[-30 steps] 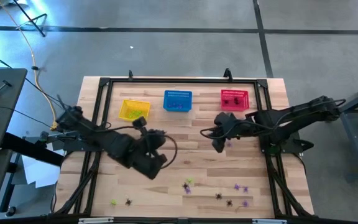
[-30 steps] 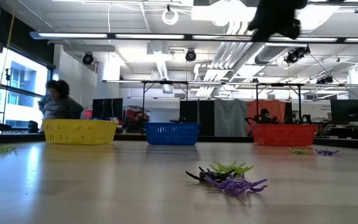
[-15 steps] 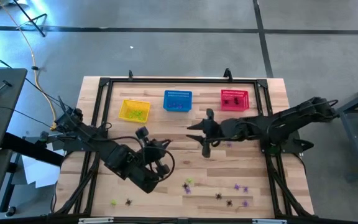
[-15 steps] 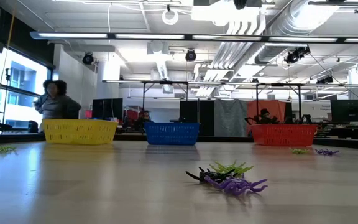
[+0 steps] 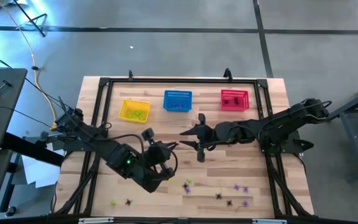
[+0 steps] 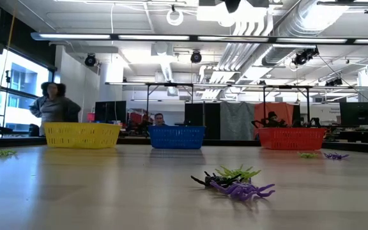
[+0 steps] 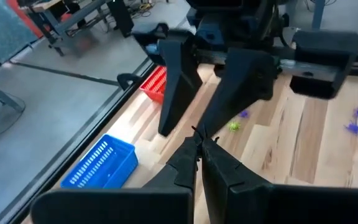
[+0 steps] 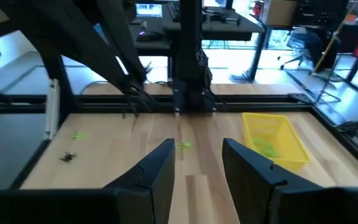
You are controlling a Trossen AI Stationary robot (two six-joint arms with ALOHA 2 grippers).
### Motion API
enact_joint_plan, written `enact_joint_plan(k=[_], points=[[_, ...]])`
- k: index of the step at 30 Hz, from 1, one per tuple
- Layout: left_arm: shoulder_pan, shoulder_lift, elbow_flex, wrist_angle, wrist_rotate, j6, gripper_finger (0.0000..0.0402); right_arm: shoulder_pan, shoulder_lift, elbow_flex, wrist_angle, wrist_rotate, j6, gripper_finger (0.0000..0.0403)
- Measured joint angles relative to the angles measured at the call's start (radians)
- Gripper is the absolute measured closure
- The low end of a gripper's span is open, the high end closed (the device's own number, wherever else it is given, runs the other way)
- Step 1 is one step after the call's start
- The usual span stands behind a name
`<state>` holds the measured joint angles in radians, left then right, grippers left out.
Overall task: Sort Halloween decoration
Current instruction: Put the black spider toy into the red bin
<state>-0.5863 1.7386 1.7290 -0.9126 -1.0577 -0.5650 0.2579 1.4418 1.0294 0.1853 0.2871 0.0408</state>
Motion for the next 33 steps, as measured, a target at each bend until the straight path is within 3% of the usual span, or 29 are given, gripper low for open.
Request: enact_joint_plan(k=[5, 24, 27, 31, 33], points=[[0.015, 0.0, 0.0, 0.048, 0.014, 0.056, 0.0402, 0.0, 0.0, 0.0, 0.029, -0.08, 0.028, 0.0273], [0.068, 0.0, 0.0, 0.165, 0.143, 0.184, 0.0402, 0.031, 0.0, 0.0, 0.074, -0.086, 0.03, 0.0276], [0.069, 0.0, 0.0, 0.164, 0.144, 0.184, 0.0402, 0.031, 0.0, 0.0, 0.074, -0.093, 0.03, 0.0304], [0.069, 0.0, 0.0, 0.165, 0.149, 0.184, 0.0402, 0.031, 0.0, 0.0, 0.071, -0.113, 0.026, 0.0382], [0.069, 0.0, 0.0, 0.165, 0.16, 0.184, 0.0402, 0.031, 0.0, 0.0, 0.068, -0.124, 0.023, 0.0392]])
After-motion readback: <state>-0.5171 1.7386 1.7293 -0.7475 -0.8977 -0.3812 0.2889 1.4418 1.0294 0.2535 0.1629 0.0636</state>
